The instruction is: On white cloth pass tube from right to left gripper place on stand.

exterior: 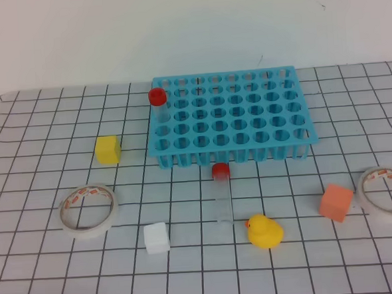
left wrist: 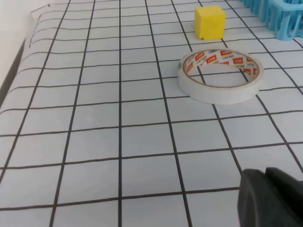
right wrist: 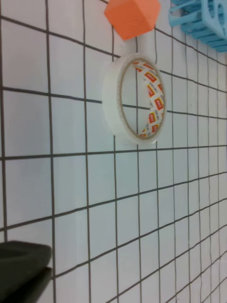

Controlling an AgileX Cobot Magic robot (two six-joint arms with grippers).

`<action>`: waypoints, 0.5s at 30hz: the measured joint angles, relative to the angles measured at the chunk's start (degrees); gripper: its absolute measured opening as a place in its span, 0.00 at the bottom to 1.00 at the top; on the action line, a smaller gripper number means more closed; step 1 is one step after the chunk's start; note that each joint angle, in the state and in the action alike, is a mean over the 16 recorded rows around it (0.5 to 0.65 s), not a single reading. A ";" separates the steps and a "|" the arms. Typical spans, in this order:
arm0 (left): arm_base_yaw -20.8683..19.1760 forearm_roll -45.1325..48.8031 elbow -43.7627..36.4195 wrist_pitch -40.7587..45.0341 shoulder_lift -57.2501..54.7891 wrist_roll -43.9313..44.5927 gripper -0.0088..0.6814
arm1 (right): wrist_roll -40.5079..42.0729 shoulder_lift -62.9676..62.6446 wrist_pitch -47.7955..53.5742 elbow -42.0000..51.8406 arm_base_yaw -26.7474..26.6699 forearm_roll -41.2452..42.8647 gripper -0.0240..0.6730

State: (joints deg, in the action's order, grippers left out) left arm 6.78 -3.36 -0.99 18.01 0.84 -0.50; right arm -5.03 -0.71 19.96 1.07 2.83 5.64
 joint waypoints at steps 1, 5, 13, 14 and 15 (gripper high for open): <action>0.00 0.00 0.00 0.00 0.00 0.00 0.01 | 0.00 0.00 0.00 0.00 0.00 0.00 0.03; 0.00 0.00 0.00 0.00 0.00 0.12 0.01 | 0.00 0.00 0.00 0.00 0.00 0.00 0.03; 0.00 0.02 0.00 0.00 0.00 0.34 0.01 | 0.00 0.00 0.00 0.00 0.00 0.00 0.03; 0.00 0.03 0.00 0.00 0.00 0.40 0.01 | 0.00 0.00 0.00 0.00 0.00 0.00 0.03; 0.00 0.05 0.00 0.00 0.00 0.45 0.01 | 0.00 0.00 0.00 0.00 0.00 0.00 0.03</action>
State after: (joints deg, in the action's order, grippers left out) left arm 6.78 -3.31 -0.99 18.01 0.84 -0.06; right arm -5.03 -0.71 19.96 1.07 2.83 5.64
